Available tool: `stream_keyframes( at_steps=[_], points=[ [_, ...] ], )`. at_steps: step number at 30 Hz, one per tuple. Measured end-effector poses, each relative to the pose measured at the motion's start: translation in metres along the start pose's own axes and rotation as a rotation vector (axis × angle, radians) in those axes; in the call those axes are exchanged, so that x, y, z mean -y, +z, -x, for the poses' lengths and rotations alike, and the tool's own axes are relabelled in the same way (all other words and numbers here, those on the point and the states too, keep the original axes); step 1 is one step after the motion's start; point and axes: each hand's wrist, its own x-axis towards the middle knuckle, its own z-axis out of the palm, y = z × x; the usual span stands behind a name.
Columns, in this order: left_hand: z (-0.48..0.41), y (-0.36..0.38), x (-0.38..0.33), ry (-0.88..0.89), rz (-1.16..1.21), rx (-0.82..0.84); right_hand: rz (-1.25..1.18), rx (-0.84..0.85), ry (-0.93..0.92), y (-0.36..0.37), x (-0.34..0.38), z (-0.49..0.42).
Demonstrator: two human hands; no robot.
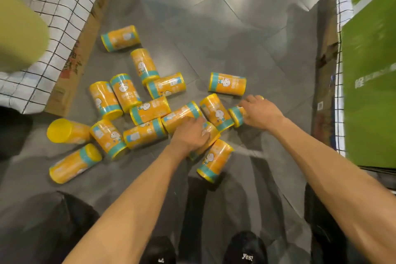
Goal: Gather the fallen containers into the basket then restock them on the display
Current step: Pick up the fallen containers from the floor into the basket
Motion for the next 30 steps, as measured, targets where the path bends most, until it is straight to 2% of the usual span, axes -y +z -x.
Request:
stream_keyframes(
  at_steps=[11, 21, 25, 30],
  points=[
    [-0.041, 0.036, 0.000, -0.011, -0.013, -0.012, -0.003, -0.040, -0.081, 0.027, -0.017, -0.032],
    [-0.048, 0.044, 0.012, -0.109, 0.164, 0.022, 0.172, -0.066, -0.058, 0.038, -0.012, -0.036],
    [-0.050, 0.046, 0.018, -0.122, 0.157, 0.043, 0.103, -0.060, -0.014, 0.046, -0.018, -0.027],
    [-0.029, 0.034, 0.019, -0.164, 0.096, 0.094, -0.158, 0.051, 0.059, 0.050, -0.023, -0.006]
  ],
)
